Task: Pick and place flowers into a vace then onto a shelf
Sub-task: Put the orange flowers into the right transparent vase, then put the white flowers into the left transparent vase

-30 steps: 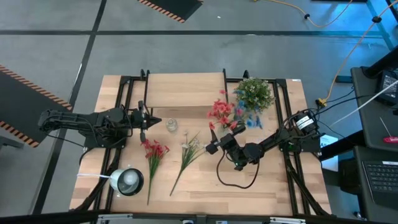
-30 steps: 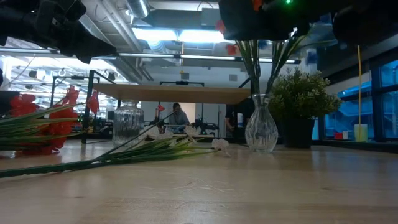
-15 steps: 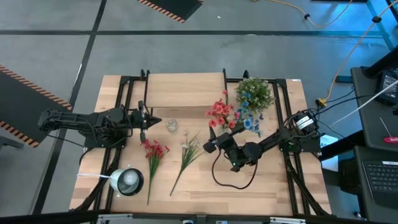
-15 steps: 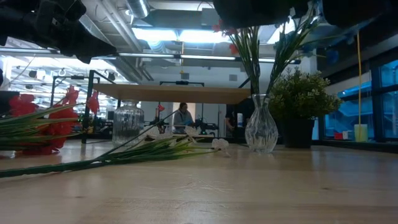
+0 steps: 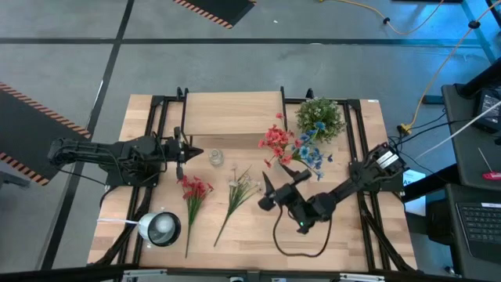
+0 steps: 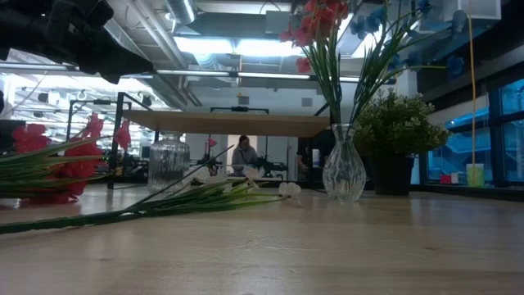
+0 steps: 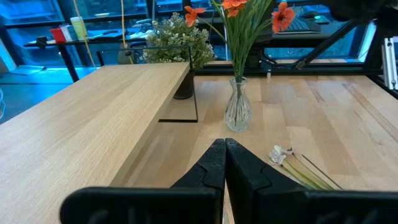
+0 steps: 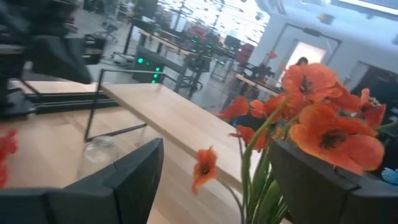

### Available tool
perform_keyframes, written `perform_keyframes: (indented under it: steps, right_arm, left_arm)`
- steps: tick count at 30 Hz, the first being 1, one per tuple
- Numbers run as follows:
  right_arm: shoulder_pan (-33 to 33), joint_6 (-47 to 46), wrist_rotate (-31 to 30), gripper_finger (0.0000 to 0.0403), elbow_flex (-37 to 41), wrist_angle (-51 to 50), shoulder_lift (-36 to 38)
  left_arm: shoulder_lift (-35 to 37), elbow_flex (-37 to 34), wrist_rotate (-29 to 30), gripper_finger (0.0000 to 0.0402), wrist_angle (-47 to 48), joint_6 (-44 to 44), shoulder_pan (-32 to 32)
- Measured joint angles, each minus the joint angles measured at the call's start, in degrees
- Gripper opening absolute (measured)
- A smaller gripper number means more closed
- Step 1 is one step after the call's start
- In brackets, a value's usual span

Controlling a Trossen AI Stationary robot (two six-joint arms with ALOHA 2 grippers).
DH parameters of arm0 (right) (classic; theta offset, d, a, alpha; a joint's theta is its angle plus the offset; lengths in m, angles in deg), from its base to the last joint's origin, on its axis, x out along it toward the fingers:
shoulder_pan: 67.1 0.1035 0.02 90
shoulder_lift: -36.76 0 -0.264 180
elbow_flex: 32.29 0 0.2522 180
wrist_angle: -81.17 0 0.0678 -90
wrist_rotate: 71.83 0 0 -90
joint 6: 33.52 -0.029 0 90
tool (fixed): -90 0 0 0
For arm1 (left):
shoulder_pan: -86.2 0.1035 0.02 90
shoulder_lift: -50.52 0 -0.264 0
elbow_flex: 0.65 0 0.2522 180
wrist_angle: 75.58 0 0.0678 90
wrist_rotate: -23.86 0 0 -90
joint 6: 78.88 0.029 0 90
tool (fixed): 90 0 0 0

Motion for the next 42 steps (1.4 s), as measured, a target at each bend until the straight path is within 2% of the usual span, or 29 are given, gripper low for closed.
perform_keyframes:
  steps: [5, 14, 17, 23, 26, 33, 35, 42]
  right_arm:
    - [3.76, 0.39, 0.3, 0.0294, -1.67, -2.27, 0.0]
    - [11.9, 7.22, 1.58, 0.0293, -5.29, -3.57, 0.0]
    - [15.25, 6.97, 1.57, 0.0281, -5.31, -3.51, 0.0]
    - [19.65, 5.58, 1.35, 0.0213, -4.28, -3.5, 0.02]
    - [20.45, 5.15, 1.14, 0.0162, -2.51, -3.31, 0.02]
    - [20.4, -4.09, -0.02, 0.0021, 2.31, -3.23, 0.02]
    - [20.78, -6.37, -0.04, 0.0009, 2.96, -3.1, 0.02]
    - [21.89, -9.09, 0.02, 0.0004, 3.23, -2.96, 0.02]
  left_arm:
    - [-0.01, 0.0, 0.0, 0.0004, 0.0, 0.0, 0.0]
    - [-0.01, 0.0, 0.0, 0.0004, -0.02, 0.0, 0.01]
    - [0.0, 0.0, 0.0, 0.0004, -0.01, -0.01, 0.02]
    - [-0.02, 0.0, 0.0, 0.0004, -0.02, 0.0, 0.0]
    - [0.01, 0.0, 0.0, 0.0004, -0.02, 0.0, 0.0]
    - [-0.01, 0.0, 0.0, 0.0004, -0.02, -0.01, 0.01]
    - [0.01, 0.0, 0.0, 0.0004, -0.04, -0.02, 0.02]
    - [-0.01, 0.0, 0.02, 0.0004, -0.04, -0.01, 0.01]
